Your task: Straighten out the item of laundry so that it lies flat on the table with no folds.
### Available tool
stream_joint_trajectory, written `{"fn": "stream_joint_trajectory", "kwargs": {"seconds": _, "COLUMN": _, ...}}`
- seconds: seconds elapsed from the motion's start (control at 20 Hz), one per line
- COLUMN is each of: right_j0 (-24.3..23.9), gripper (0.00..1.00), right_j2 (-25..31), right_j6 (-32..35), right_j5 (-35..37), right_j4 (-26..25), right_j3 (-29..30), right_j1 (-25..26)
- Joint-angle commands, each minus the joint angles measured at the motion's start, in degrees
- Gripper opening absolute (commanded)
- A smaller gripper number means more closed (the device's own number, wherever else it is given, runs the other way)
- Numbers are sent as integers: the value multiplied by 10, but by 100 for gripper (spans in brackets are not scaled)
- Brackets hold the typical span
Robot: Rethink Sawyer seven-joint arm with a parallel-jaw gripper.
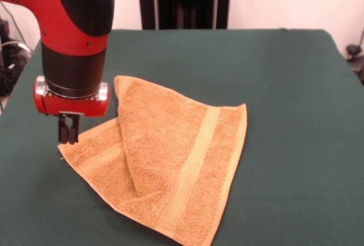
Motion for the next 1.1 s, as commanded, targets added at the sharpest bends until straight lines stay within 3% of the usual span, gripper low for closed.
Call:
{"fn": "stream_joint_trajectory", "kwargs": {"seconds": 0.05, "right_j0": 28, "gripper": 0, "right_j2": 28, "right_j6": -8, "right_j5": 36, "right_j4": -1, "right_j3": 58, "right_j1": 36}}
{"fn": "stream_joint_trajectory", "kwargs": {"seconds": 0.5, "right_j0": 46, "gripper": 0, "right_j2": 6, "right_j6": 8, "right_j5": 53, "right_j4": -9, "right_j3": 42, "right_j1": 42}}
{"fn": "stream_joint_trajectory", "kwargs": {"seconds": 1.1, "right_j0": 71, "gripper": 0, "right_j2": -25, "right_j6": 75, "right_j5": 10, "right_j4": -6, "right_j3": 7, "right_j1": 87}}
